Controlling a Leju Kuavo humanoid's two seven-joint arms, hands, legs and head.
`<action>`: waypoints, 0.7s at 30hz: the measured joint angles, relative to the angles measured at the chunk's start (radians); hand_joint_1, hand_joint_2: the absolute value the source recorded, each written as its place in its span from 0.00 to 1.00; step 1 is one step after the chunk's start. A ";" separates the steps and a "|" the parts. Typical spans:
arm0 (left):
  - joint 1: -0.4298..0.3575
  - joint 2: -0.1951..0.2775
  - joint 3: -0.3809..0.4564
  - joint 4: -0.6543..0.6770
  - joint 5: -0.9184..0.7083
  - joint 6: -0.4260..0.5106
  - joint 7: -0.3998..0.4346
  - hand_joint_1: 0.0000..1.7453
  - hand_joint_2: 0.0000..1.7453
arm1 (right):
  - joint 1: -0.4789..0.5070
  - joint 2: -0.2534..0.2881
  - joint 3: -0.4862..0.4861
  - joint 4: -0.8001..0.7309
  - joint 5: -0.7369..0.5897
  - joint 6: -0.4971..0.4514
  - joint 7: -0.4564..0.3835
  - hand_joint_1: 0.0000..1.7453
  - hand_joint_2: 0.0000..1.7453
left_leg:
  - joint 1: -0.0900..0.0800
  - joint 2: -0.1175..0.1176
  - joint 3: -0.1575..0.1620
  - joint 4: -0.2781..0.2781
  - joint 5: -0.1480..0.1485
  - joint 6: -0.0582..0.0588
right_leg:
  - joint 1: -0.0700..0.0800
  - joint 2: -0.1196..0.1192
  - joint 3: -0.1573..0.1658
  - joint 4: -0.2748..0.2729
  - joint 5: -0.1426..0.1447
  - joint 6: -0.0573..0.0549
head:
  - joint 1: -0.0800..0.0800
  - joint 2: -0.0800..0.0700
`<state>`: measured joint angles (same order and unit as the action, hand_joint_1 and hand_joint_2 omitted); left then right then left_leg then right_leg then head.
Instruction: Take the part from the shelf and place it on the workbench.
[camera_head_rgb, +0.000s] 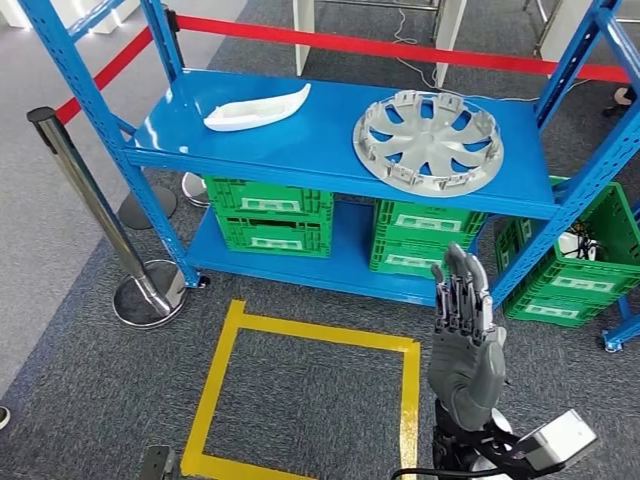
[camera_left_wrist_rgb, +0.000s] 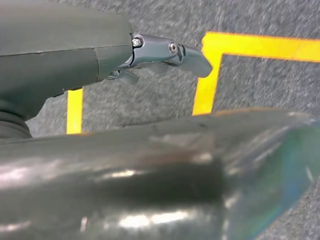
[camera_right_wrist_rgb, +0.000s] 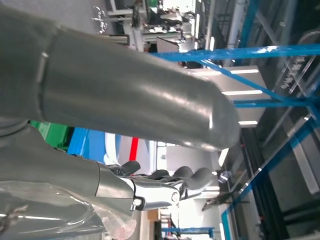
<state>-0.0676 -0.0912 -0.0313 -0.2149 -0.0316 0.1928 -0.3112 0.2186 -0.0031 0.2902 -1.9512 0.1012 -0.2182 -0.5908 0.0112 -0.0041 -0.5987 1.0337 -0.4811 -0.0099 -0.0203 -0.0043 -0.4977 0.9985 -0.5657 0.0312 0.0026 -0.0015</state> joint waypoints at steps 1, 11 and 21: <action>-0.001 0.000 0.000 0.000 0.000 0.005 -0.010 0.00 0.00 | -0.001 0.000 0.000 0.000 0.000 0.001 -0.003 0.00 0.00 | -0.002 0.000 0.005 -0.009 -0.010 0.009 | 0.000 -0.001 0.010 -0.003 -0.002 0.007 | 0.000 0.000; 0.008 0.003 0.006 0.000 0.000 0.020 -0.030 0.00 0.00 | 0.007 0.000 0.000 0.007 -0.017 0.019 0.007 0.00 0.00 | -0.008 -0.012 0.153 -0.032 -0.107 0.043 | 0.006 0.002 -0.226 0.236 -0.054 0.012 | 0.021 0.000; -0.022 -0.008 0.018 0.001 -0.010 0.031 -0.008 0.00 0.00 | -0.006 0.000 -0.002 -0.002 -0.015 0.020 0.004 0.00 0.00 | -0.001 -0.013 0.120 0.166 -0.097 -0.004 | 0.018 -0.001 -0.124 0.035 0.100 -0.044 | 0.007 0.000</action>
<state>-0.0899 -0.0995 -0.0133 -0.2143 -0.0420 0.2241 -0.3196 0.2128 -0.0031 0.2880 -1.9536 0.0866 -0.1979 -0.5873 0.0097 -0.0166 -0.4788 1.1997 -0.5780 -0.0142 -0.0023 -0.0052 -0.6221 1.0331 -0.4657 -0.0128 0.0100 -0.0015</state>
